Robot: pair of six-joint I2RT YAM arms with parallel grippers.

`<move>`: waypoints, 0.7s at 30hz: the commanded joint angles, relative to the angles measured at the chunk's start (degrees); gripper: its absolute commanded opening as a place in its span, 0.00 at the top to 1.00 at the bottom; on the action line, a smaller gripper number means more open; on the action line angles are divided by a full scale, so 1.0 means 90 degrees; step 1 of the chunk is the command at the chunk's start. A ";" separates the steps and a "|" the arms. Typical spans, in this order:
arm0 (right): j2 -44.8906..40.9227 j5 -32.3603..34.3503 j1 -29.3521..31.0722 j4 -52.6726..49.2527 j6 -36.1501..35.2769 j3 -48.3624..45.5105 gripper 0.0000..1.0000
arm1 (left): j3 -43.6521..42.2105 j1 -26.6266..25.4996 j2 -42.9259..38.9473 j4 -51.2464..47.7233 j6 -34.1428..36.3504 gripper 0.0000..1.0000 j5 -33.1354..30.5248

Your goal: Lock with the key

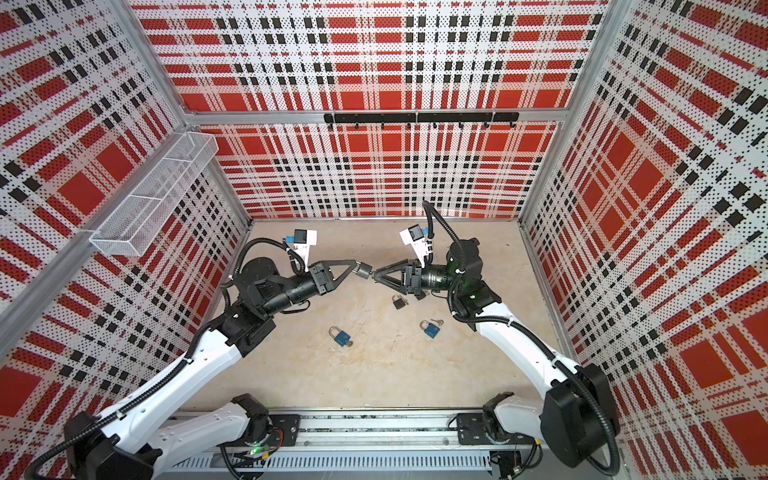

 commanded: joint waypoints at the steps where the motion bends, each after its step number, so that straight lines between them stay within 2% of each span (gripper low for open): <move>1: 0.0139 -0.0127 -0.0022 0.0587 0.0131 0.0041 0.63 | 0.0266 0.0008 -0.0041 0.0157 -0.0032 1.00 0.0122; 3: 0.0180 -0.0209 -0.0022 0.0747 0.0235 0.0051 0.65 | 0.0275 0.0008 -0.0032 0.0161 -0.0027 1.00 0.0141; 6: 0.0200 -0.0168 -0.0022 0.0629 0.0156 0.0075 0.59 | 0.0283 0.0005 -0.0022 0.0162 -0.0027 1.00 0.0141; 21: -0.0024 0.0096 -0.0159 0.0298 -0.0107 0.0170 0.54 | 0.0297 0.0018 -0.0091 0.0142 -0.0003 1.00 0.0132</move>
